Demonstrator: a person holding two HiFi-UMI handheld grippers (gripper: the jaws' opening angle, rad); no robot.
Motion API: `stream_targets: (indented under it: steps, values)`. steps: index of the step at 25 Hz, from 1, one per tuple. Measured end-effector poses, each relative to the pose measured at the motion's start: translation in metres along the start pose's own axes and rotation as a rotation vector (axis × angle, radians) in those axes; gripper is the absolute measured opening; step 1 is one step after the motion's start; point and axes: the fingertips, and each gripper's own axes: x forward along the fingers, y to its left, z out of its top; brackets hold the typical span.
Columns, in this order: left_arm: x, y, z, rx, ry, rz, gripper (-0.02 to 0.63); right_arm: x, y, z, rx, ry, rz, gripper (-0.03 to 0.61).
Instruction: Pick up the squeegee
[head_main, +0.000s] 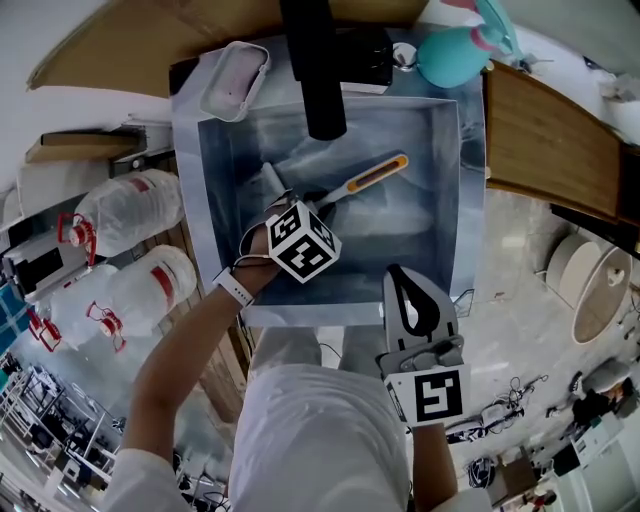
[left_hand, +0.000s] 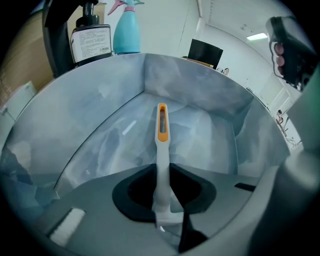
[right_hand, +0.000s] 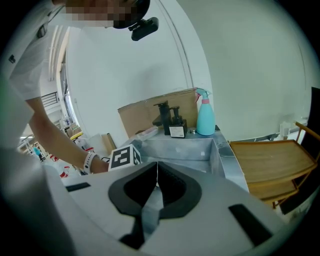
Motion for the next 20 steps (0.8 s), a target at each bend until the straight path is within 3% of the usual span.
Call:
stream_targets:
  steps: [11,20]
  values:
    - [-0.012,-0.003,0.0,0.034,-0.003,0.034,0.078,-0.008,-0.002,0.013,-0.019,-0.031,-0.014,0.006]
    - [-0.059,-0.01,0.016,0.031,-0.089,0.098,0.077,-0.027,-0.002,0.03,-0.052,-0.073,-0.025,0.006]
